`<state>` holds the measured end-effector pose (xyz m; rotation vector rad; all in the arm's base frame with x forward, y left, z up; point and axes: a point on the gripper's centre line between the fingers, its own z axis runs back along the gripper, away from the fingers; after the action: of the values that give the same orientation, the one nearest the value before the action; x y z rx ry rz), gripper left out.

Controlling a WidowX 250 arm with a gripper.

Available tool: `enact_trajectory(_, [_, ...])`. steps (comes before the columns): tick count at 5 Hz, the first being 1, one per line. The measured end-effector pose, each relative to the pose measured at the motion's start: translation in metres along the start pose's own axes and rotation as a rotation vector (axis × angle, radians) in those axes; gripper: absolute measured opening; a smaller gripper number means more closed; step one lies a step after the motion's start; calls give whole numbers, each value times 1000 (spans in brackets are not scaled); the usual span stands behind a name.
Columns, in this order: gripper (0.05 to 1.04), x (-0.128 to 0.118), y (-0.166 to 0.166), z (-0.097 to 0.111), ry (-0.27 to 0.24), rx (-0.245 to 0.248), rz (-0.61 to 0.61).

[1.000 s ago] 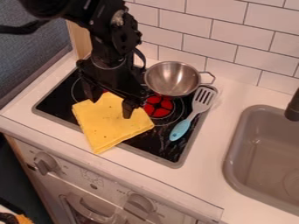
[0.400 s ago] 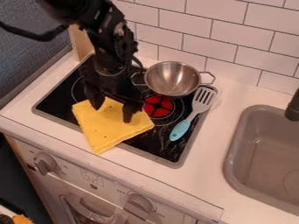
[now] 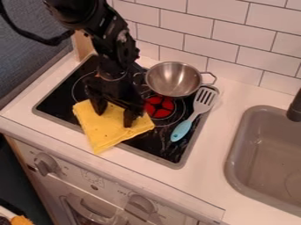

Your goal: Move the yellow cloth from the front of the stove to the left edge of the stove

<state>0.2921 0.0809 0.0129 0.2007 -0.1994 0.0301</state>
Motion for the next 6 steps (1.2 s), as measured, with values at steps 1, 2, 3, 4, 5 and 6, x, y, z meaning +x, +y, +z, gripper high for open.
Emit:
enact_trajectory(1, [1001, 0, 15, -4, -5, 9, 47])
enact_trajectory(2, [1003, -5, 28, -7, -1, 17, 87])
enact_trajectory(3, [1001, -9, 41, -8, 6, 26, 110])
enact_trajectory(4, [1001, -11, 52, -9, 11, 35, 123])
enact_trajectory(5, [1001, -12, 73, -13, 21, 52, 147])
enact_trajectory(6, [1001, -13, 95, -17, 39, 69, 170])
